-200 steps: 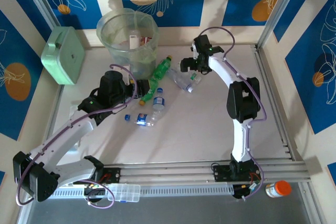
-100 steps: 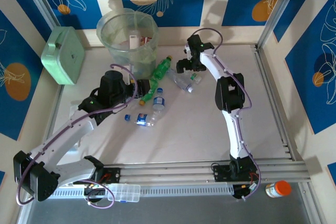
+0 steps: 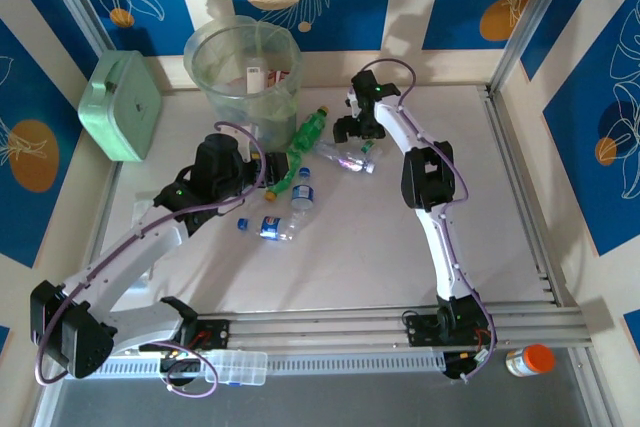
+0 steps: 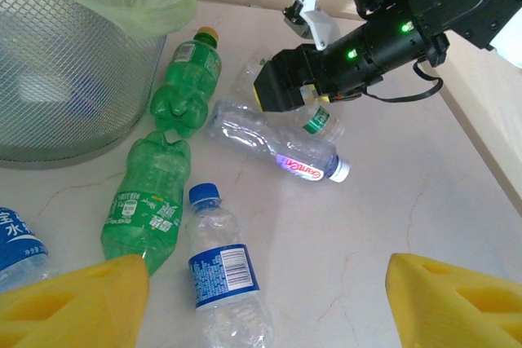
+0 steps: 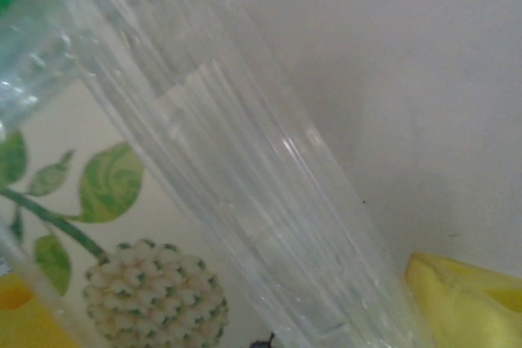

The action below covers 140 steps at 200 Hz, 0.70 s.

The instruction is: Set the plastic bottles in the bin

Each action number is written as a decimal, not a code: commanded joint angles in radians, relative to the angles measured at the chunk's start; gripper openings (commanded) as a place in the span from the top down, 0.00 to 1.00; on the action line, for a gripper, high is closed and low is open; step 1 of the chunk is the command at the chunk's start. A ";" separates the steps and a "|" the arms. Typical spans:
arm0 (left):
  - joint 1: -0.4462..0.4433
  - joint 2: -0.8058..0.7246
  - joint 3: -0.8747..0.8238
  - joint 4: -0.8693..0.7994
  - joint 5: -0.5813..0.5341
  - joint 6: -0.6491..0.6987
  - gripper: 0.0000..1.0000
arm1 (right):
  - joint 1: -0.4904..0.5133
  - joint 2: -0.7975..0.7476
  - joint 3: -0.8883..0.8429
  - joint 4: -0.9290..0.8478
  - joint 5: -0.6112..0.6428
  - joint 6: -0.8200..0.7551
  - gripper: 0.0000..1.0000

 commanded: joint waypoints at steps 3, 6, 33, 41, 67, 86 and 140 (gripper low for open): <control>-0.003 0.005 0.004 0.007 0.022 0.012 0.24 | 0.011 -0.008 0.001 -0.028 -0.001 -0.014 0.18; -0.004 0.005 0.004 0.008 0.022 0.011 0.24 | 0.012 -0.013 -0.007 -0.025 0.001 -0.014 0.19; -0.004 0.009 0.005 0.006 0.025 0.009 0.24 | 0.011 -0.102 -0.139 0.054 0.003 -0.016 0.31; -0.004 0.011 0.005 0.007 0.027 0.008 0.24 | 0.012 -0.134 -0.182 0.082 0.004 -0.017 0.35; -0.003 0.016 0.008 0.006 0.031 0.009 0.24 | 0.013 -0.233 -0.312 0.160 0.004 -0.019 0.47; -0.002 0.016 0.006 0.014 0.035 0.014 0.24 | 0.015 -0.308 -0.423 0.229 0.008 -0.007 0.47; -0.002 0.036 0.007 0.016 0.047 0.017 0.24 | 0.017 -0.547 -0.692 0.383 0.071 0.019 0.48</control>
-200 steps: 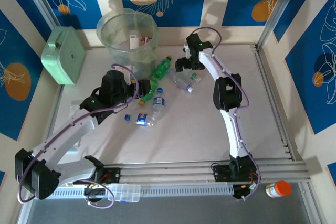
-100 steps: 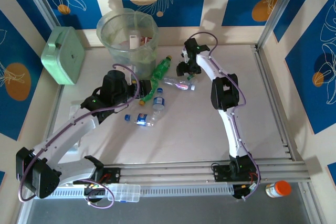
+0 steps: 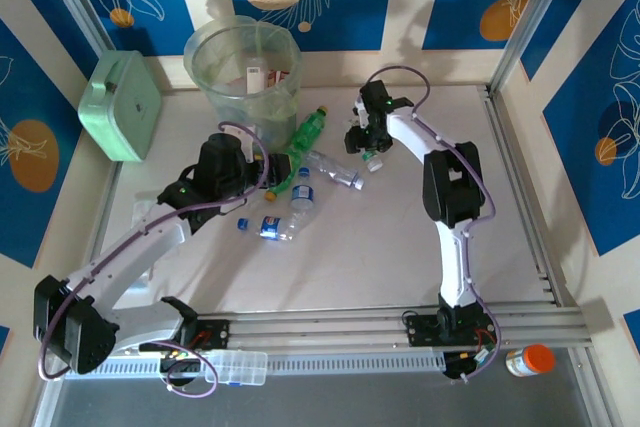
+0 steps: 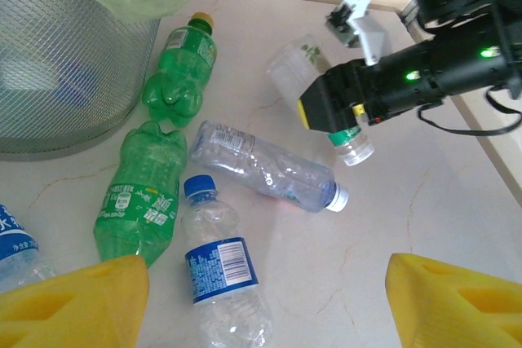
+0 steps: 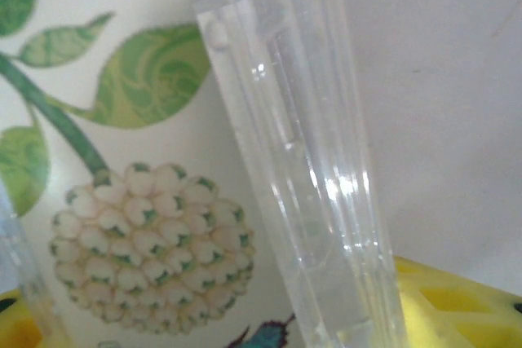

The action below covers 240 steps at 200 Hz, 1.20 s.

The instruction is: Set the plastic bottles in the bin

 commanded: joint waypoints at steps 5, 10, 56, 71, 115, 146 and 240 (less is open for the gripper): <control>-0.002 0.011 0.006 0.017 0.031 0.016 0.24 | 0.007 -0.151 -0.093 0.107 0.033 0.024 0.48; -0.002 0.010 0.004 0.020 0.035 0.016 0.24 | 0.008 -0.180 -0.118 0.119 0.031 0.029 0.48; -0.002 0.006 -0.017 0.083 0.108 0.015 0.20 | 0.031 -0.498 -0.394 0.296 -0.107 0.112 0.49; -0.002 0.004 -0.022 0.117 0.170 0.019 0.19 | 0.034 -0.607 -0.478 0.339 -0.191 0.166 0.49; -0.003 -0.027 -0.060 0.257 0.336 0.000 0.05 | 0.041 -0.893 -0.726 0.538 -0.518 0.357 0.50; -0.004 -0.030 -0.073 0.437 0.538 -0.100 0.02 | 0.068 -1.041 -0.865 0.651 -0.634 0.479 0.51; -0.105 0.095 0.000 0.681 0.759 -0.198 0.00 | 0.117 -1.156 -1.051 0.871 -0.862 0.655 0.51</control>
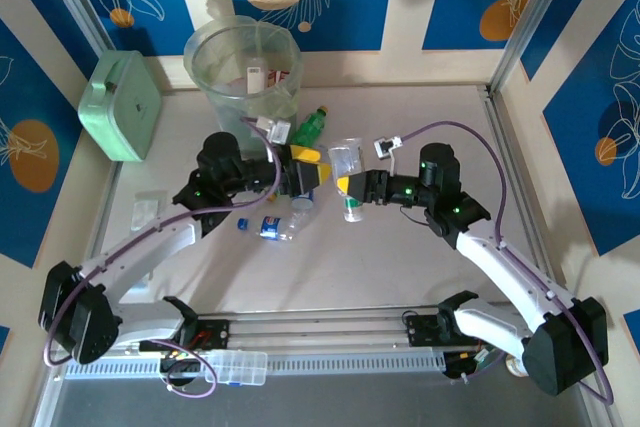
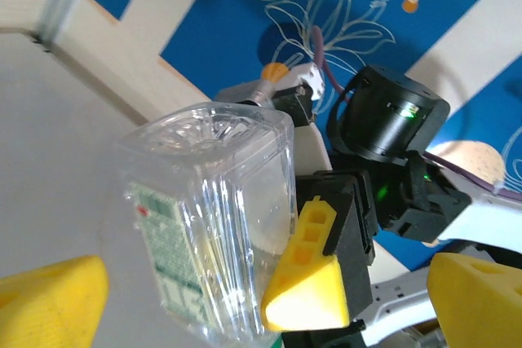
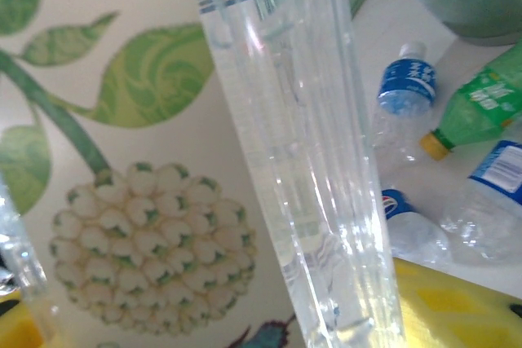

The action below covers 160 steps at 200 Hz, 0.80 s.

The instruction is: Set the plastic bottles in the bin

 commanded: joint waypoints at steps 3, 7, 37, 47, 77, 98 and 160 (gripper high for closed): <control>-0.034 0.033 0.047 0.071 0.063 -0.006 0.00 | 0.012 -0.012 -0.019 0.100 -0.096 0.058 0.52; -0.038 0.038 0.049 0.074 0.062 -0.004 0.00 | 0.012 -0.010 -0.023 0.111 -0.104 0.065 0.52; -0.051 0.077 0.064 0.082 0.043 -0.022 0.02 | 0.020 -0.010 -0.031 0.142 -0.126 0.077 0.51; -0.056 0.088 0.068 0.099 0.047 -0.034 0.03 | 0.019 -0.008 -0.029 0.148 -0.140 0.083 0.52; -0.068 0.128 0.079 0.173 0.077 -0.081 0.06 | 0.021 -0.008 -0.031 0.184 -0.179 0.103 0.51; -0.071 0.159 0.064 0.321 0.116 -0.159 0.16 | 0.024 -0.005 -0.041 0.206 -0.198 0.113 0.52; -0.084 0.238 0.068 0.595 0.212 -0.325 0.47 | 0.026 -0.008 -0.062 0.219 -0.214 0.120 0.52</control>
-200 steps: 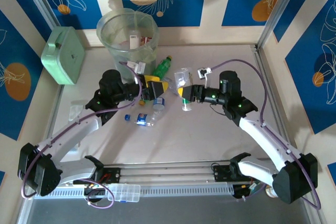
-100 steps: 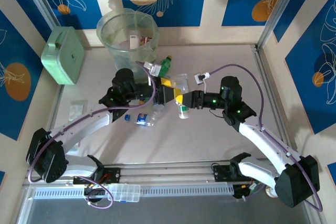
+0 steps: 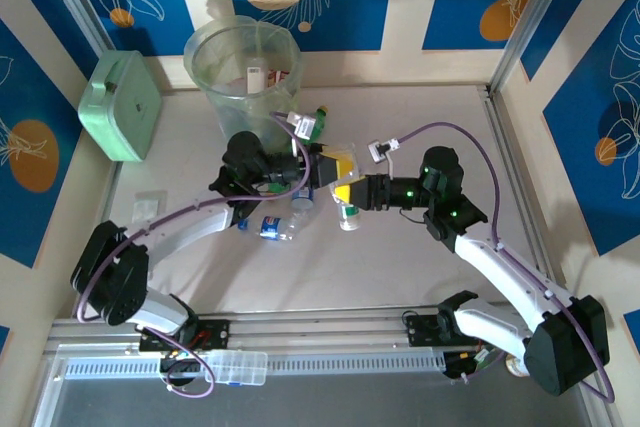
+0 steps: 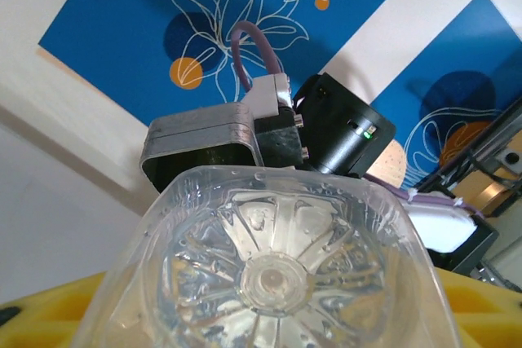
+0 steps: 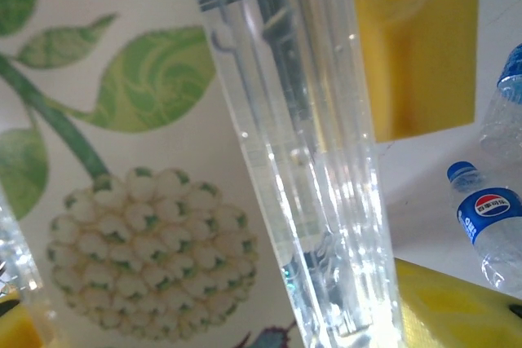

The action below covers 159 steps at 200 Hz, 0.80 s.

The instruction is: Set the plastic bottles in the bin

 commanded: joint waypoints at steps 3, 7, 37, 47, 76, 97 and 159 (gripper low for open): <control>-0.025 0.008 0.026 0.156 0.074 -0.070 0.48 | 0.006 -0.007 -0.020 0.013 -0.022 0.008 0.51; -0.026 0.007 0.028 0.149 0.074 -0.065 0.51 | 0.005 -0.008 -0.022 0.009 -0.019 0.008 0.52; -0.029 -0.010 0.031 0.090 0.064 -0.018 0.57 | 0.000 -0.013 -0.017 -0.011 -0.012 -0.004 0.44; -0.029 -0.022 0.032 0.060 0.053 0.009 0.57 | 0.000 -0.016 -0.007 -0.043 0.000 -0.024 0.23; -0.026 -0.059 0.043 -0.067 0.000 0.108 0.57 | -0.003 -0.044 0.024 -0.148 0.048 -0.091 0.01; -0.017 -0.078 0.058 -0.151 -0.041 0.170 0.60 | -0.009 -0.067 0.038 -0.189 0.058 -0.121 0.01; 0.088 -0.118 0.174 -0.405 -0.165 0.313 1.00 | -0.034 -0.224 0.060 -0.409 0.271 -0.291 0.01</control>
